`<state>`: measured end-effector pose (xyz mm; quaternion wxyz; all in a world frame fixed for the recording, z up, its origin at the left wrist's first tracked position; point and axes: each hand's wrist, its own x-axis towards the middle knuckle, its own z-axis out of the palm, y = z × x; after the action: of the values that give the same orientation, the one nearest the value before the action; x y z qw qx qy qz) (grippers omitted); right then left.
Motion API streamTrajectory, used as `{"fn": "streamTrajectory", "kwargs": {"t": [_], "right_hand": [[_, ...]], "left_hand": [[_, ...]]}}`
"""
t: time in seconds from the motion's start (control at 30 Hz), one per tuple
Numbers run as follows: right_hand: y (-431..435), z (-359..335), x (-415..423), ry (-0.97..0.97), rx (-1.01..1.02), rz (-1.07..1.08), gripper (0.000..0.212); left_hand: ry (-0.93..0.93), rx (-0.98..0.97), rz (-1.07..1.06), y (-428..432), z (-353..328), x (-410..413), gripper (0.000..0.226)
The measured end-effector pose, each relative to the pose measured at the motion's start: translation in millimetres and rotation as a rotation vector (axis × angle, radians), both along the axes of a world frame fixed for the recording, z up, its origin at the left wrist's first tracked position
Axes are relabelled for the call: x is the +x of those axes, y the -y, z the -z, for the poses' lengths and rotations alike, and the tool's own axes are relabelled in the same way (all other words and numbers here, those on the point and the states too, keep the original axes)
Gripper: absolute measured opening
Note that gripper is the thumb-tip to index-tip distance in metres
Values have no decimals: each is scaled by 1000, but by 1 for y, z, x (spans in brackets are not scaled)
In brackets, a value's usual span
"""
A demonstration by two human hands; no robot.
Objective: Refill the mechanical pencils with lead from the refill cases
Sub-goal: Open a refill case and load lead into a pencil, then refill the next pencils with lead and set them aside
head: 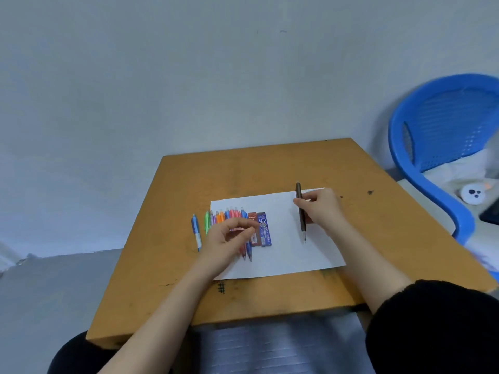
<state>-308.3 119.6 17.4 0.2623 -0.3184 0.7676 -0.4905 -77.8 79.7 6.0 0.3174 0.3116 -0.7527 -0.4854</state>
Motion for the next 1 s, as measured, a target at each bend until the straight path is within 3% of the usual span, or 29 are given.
{"fn": "streamTrajectory", "kwargs": {"t": [0.1, 0.17, 0.23, 0.33, 0.67, 1.0], "right_hand": [[-5, 1, -1, -202, 57, 3, 20], [-7, 1, 0, -303, 98, -11, 22], [-9, 4, 2, -372, 151, -28, 23], [-13, 9, 4, -431, 204, -56, 25], [-34, 10, 4, -467, 180, -220, 48], [-42, 21, -10, -545, 164, -147, 38]], "left_hand": [[216, -333, -65, 15, 2, 11, 17], [487, -472, -70, 23, 3, 20, 62], [774, -478, -72, 25, 4, 28, 106], [934, -378, -62, 24, 13, 35, 133], [883, -443, -4, 16, 22, 23, 129], [804, -517, -45, 8, 30, 16, 118]]}}
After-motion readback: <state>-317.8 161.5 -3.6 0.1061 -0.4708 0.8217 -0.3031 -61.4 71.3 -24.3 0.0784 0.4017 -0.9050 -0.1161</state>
